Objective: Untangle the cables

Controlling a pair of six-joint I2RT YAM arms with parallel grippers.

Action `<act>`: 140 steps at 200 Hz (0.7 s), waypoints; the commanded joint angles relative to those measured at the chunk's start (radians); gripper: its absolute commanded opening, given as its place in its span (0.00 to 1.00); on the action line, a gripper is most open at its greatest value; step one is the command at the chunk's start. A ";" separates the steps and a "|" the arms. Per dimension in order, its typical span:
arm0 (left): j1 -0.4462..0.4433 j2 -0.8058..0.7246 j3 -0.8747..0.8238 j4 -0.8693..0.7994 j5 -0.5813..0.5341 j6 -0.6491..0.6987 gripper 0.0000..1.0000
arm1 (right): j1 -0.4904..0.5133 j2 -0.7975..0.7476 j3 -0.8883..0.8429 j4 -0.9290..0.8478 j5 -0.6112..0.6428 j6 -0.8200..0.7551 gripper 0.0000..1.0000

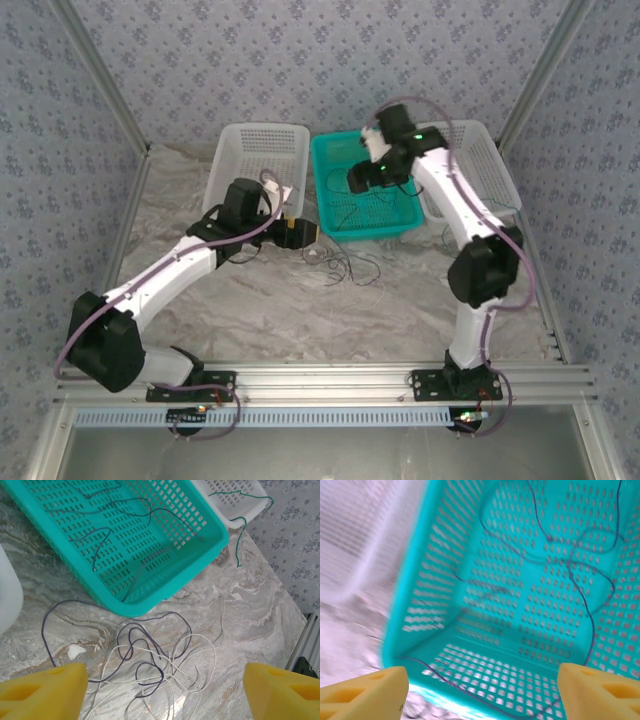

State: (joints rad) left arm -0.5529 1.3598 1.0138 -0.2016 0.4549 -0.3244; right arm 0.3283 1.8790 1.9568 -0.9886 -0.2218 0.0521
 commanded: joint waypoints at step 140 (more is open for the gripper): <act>-0.083 0.196 -0.200 0.236 -0.235 -0.201 0.77 | 0.467 -0.634 -1.264 0.833 0.382 0.446 0.84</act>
State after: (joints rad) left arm -0.6334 1.5093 0.7944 -0.0547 0.2687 -0.4465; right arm 0.7650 1.1481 0.7055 -0.2783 0.1226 0.4606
